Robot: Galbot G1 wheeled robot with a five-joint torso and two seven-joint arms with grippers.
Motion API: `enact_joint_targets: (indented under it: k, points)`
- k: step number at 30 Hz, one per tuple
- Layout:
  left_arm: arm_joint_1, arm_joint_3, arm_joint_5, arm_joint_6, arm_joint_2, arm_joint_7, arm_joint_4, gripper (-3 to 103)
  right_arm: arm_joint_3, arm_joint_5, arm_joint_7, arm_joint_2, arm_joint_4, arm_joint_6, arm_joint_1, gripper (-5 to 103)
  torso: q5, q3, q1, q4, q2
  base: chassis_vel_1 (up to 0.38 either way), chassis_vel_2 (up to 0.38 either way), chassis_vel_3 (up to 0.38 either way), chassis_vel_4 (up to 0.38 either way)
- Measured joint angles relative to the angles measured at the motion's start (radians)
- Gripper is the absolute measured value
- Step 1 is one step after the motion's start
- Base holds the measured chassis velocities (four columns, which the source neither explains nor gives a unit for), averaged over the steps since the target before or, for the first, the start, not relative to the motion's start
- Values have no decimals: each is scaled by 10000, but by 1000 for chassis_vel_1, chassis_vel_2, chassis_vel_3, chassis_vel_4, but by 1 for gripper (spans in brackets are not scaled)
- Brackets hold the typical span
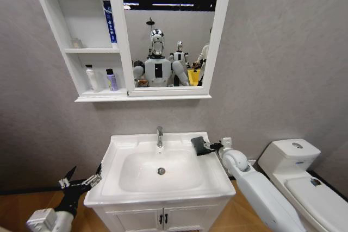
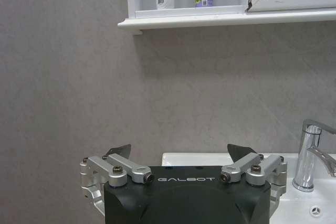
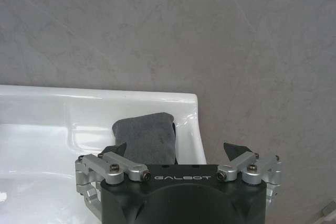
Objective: Move facial cleanser and shampoo from washbasin to cabinet, then wipe washbasin with towel.
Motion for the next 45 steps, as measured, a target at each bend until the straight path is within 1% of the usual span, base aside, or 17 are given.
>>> enact_joint_targets:
  k: [4,5,8,10,11,12,13,21,34,35,36,39,40,41,43,44,45]
  points:
    - [0,0,0,0,0,0,-1,100,-397,365,160,-10,-278,-290,447,100,2,0,-2,1,0,0,0,0,0]
    - [0,0,0,0,0,0,0,100,-683,609,297,-10,-574,-462,797,100,0,0,-1,1,0,0,0,0,0]
    - [0,0,0,-1,0,0,0,100,-1017,755,319,1,-1028,-528,1174,100,3,0,-1,-2,0,0,0,0,0]
    - [0,0,1,-1,0,0,0,100,-1290,1257,474,17,-1327,-602,1522,100,1,0,0,-1,0,0,0,0,0]
    - [0,0,1,-1,0,0,0,100,-1290,1257,474,17,-1327,-602,1522,100,1,0,0,-1,0,0,0,0,0]
    - [0,0,0,-1,0,0,-1,100,-1501,1546,592,24,-1481,-613,1695,100,1,0,-1,-1,0,0,0,0,0]
    - [0,0,0,-1,0,0,-1,100,-1755,1604,626,31,-1649,-617,1897,100,5,0,0,-1,0,0,0,0,0]
    - [-1,0,0,-2,0,0,-1,100,-2358,1701,824,143,-1898,-616,2198,100,3,0,-1,-1,1,0,0,0,0]
    - [-1,0,0,-2,0,0,0,100,-2350,1708,743,356,-2476,-591,2316,100,2,-1,-2,-2,1,0,0,0,0]
    - [-1,0,0,-2,0,0,0,100,-2369,1686,729,401,-2560,-588,2351,103,3,0,-2,-1,1,0,0,0,0]
    - [0,0,0,-2,0,0,0,100,-2382,1674,725,437,-2607,-586,2369,101,2,-1,-1,-1,1,0,0,0,0]
    - [-1,0,0,-1,0,0,0,100,-2387,1652,724,469,-2627,-584,2374,100,2,0,-1,0,1,0,0,0,0]
    - [-1,0,0,-1,0,0,0,100,-2393,1598,702,499,-2639,-582,2373,97,3,-1,-1,-1,1,0,0,0,0]
    - [-1,0,0,-2,0,0,0,100,-2397,1530,684,538,-2668,-580,2370,87,1,-1,-1,-1,1,0,0,0,0]
    - [-1,0,0,-2,0,0,0,100,-2398,1488,677,585,-2712,-579,2369,87,2,-1,-2,-1,1,0,0,0,0]
    - [-1,0,0,-1,0,0,-1,100,-2396,1464,674,641,-2758,-577,2370,80,2,-1,-2,-1,1,0,0,0,0]
    - [-1,0,0,-1,0,0,0,100,-2389,1448,674,688,-2798,-577,2370,80,3,-1,-2,-1,1,0,0,0,0]
